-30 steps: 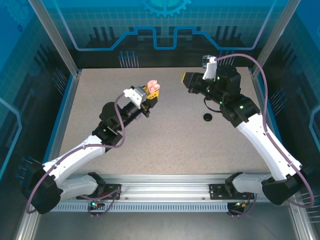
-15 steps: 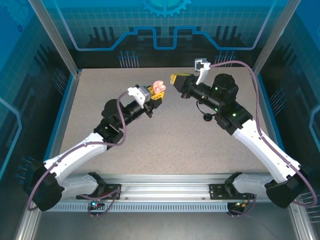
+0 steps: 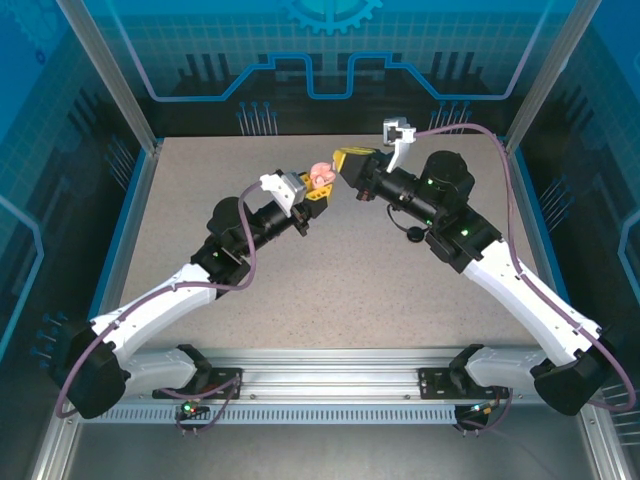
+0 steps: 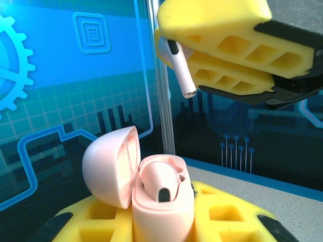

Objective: Insert wireless bluetooth earbuds into charging case

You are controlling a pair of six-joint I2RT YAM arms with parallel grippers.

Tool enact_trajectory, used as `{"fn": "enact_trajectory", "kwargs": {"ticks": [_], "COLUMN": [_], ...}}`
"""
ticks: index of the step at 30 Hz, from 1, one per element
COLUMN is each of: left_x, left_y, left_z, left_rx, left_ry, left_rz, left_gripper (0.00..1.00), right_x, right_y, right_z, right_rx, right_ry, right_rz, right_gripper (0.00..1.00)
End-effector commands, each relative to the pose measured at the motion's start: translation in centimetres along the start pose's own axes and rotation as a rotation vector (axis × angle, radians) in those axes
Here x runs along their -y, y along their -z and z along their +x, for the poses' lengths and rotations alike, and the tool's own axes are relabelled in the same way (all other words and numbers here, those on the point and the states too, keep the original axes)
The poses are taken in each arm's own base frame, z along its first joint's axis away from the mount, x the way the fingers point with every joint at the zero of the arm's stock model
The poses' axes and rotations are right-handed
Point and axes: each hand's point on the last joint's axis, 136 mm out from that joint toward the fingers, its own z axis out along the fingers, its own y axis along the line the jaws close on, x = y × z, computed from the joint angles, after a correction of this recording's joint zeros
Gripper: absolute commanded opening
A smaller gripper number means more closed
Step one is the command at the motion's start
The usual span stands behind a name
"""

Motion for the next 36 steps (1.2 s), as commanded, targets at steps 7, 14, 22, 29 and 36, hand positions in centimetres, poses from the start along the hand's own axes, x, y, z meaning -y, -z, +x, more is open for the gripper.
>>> {"fn": "enact_trajectory", "kwargs": {"ticks": [7,14,22,29,36], "left_x": [0.2,0.1,0.1,0.1,0.2], "left_y": [-0.2,-0.2,-0.1,0.0,0.1], "left_z": [-2.7,-2.9,-3.1,-3.4,-3.6], "left_rx": [0.065,0.069,0.075,0.081,0.085], "left_ry": [-0.011,-0.013,-0.021,-0.023,-0.021], "left_rz": [0.005,0.002,-0.004,-0.003,0.001], "left_gripper": [0.0,0.0,0.0,0.0,0.0], "right_x": [-0.4,0.2,0.8,1.6,1.9], "right_y": [-0.6,-0.7,-0.6,-0.9,-1.1], "right_z": [1.8,2.5,3.1,3.7,3.6], "right_rx": [-0.025,-0.041,-0.06,-0.076,-0.071], "right_ry": [-0.003,-0.006,0.001,0.005,0.008], "right_rz": [-0.027,-0.009,0.017,0.039,0.05], "right_gripper": [0.12,0.12,0.11,0.1,0.1]}}
